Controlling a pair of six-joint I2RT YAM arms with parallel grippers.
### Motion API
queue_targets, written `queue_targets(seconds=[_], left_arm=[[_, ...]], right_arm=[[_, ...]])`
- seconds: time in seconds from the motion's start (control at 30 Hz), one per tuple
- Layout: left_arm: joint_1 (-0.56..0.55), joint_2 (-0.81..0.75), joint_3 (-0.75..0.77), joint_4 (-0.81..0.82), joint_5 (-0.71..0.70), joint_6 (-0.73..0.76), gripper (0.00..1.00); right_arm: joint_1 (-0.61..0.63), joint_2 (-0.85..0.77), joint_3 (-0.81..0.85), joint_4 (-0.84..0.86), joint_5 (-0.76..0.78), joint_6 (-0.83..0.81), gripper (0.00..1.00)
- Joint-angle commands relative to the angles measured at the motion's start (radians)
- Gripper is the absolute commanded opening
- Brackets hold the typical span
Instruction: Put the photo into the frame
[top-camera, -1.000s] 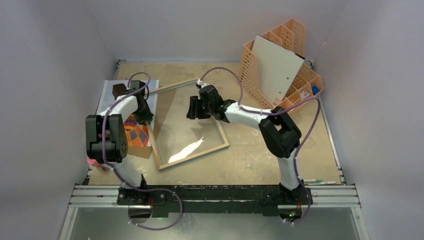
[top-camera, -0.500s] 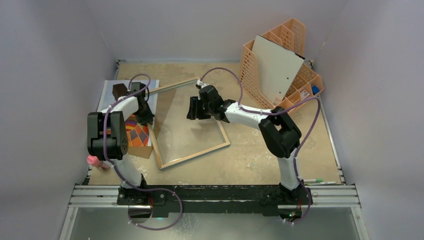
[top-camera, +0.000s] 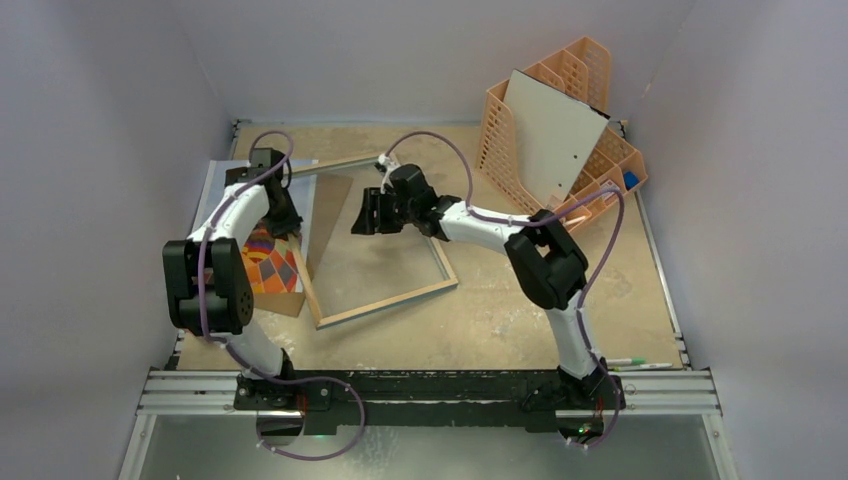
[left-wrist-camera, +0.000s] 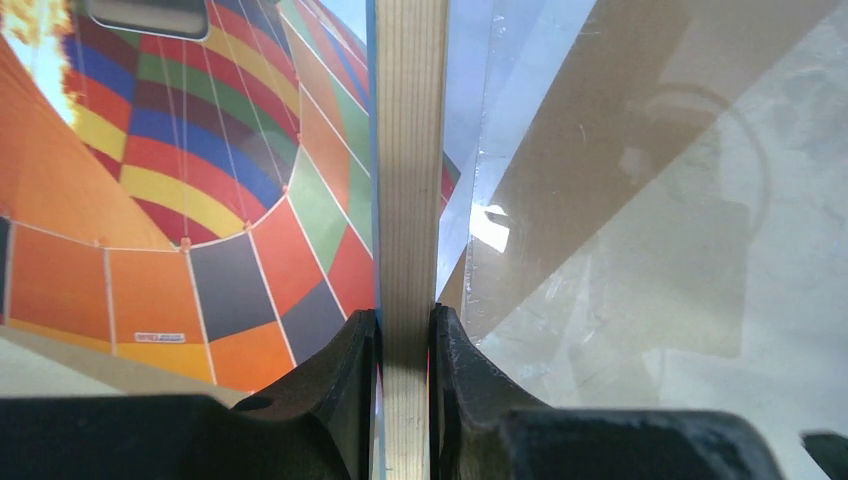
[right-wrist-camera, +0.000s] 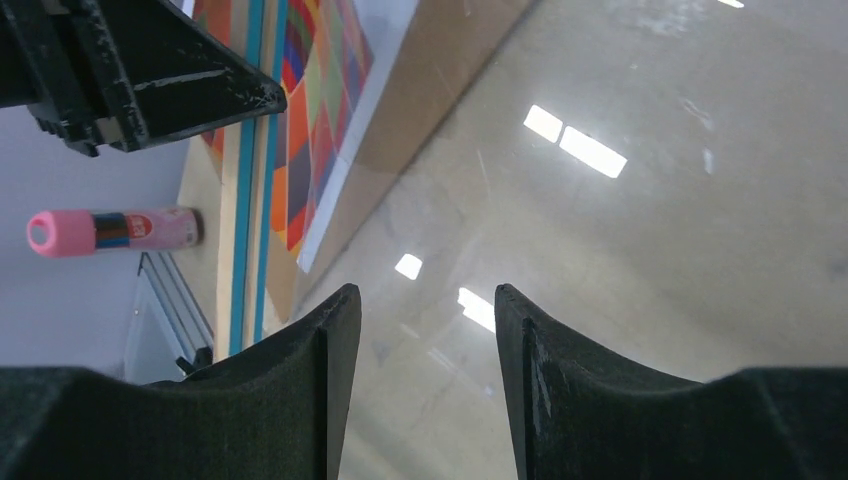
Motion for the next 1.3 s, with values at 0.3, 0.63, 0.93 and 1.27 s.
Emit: queue_targets(seconds=[0.3, 0.63, 0.93, 1.27], left_arm=[[0.000, -0.142, 0.076, -0.038, 0.099, 0.053, 0.00], [0.001, -0.190, 0.089, 0.009, 0.199, 0.060, 0.00], [0.012, -0.186, 0.137, 0.022, 0.319, 0.045, 0.00], [0.026, -0.157, 0.018, 0.077, 0.254, 0.073, 0.00]], right_arm=[[0.061, 0.186, 0.179, 0.067, -0.090, 0.049, 0.54], [0.076, 0.204, 0.197, 0.070, -0.081, 0.038, 0.54], [0.076, 0.271, 0.257, 0.065, -0.098, 0.029, 0.54], [0.074, 0.207, 0.261, 0.074, -0.137, 0.013, 0.55]])
